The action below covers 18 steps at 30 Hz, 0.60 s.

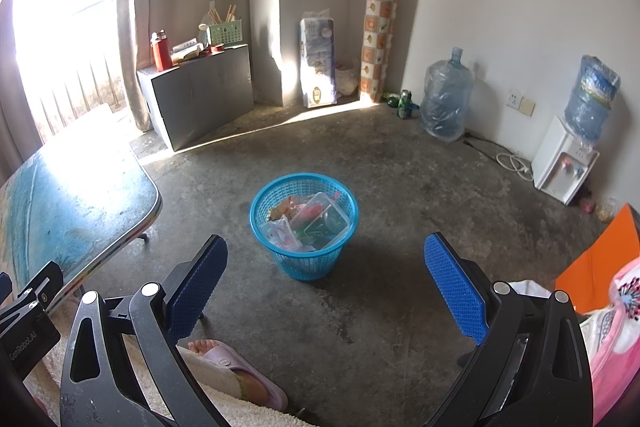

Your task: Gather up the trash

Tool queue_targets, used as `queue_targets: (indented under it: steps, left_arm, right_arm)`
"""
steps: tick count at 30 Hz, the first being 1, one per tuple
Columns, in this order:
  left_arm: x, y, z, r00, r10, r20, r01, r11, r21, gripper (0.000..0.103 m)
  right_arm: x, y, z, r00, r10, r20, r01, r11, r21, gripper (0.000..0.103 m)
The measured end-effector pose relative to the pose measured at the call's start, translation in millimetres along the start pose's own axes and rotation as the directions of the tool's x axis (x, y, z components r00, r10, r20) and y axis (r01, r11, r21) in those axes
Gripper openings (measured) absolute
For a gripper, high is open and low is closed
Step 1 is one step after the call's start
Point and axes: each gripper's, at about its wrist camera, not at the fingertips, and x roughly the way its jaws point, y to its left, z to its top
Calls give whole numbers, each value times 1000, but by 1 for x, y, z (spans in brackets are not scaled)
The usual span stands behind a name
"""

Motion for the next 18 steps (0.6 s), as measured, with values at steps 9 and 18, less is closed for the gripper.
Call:
queue_targets:
  steps: [9, 18]
  left_arm:
    - [1, -1, 1, 1000, -4, -6, 4, 1000, 3, 97]
    - [2, -1, 2, 1000, -5, -6, 5, 1000, 4, 97]
  right_arm:
    - [0, -2, 0, 1000, 1, 0, -1, 1000, 0, 95]
    - [0, -2, 1, 1000, 1, 0, -1, 1000, 1, 95]
